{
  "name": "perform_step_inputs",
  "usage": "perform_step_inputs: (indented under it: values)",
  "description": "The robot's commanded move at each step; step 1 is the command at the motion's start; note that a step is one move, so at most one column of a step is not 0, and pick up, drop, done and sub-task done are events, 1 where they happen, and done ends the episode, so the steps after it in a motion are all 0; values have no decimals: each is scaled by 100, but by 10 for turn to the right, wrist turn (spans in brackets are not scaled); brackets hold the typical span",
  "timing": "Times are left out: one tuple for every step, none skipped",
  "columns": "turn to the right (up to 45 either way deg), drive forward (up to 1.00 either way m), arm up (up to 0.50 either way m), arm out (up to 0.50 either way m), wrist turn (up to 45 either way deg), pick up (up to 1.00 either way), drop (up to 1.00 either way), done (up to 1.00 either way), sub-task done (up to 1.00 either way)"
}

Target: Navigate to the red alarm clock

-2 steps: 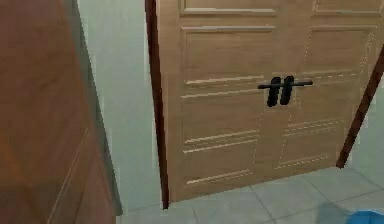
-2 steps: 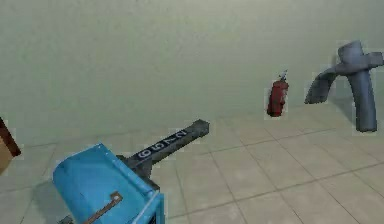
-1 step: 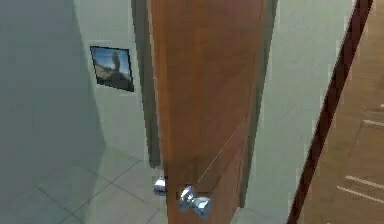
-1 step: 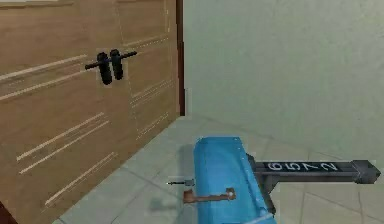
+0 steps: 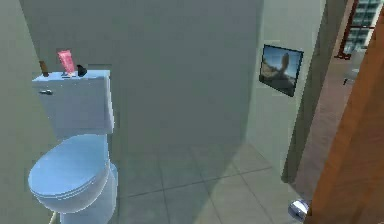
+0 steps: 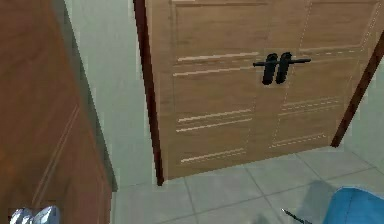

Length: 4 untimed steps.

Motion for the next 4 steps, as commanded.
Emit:
perform_step_inputs:
  values:
    - [-150, 0, 0, 0, 0, 0, 0, 0, 0]
    - [0, 60, 0, 0, 0, 0, 0, 0, 0]
    - [450, 0, 0, 0, 0, 0, 0, 0, 0]
    - [180, 0, 0, 0, 0, 0, 0, 0, 0]
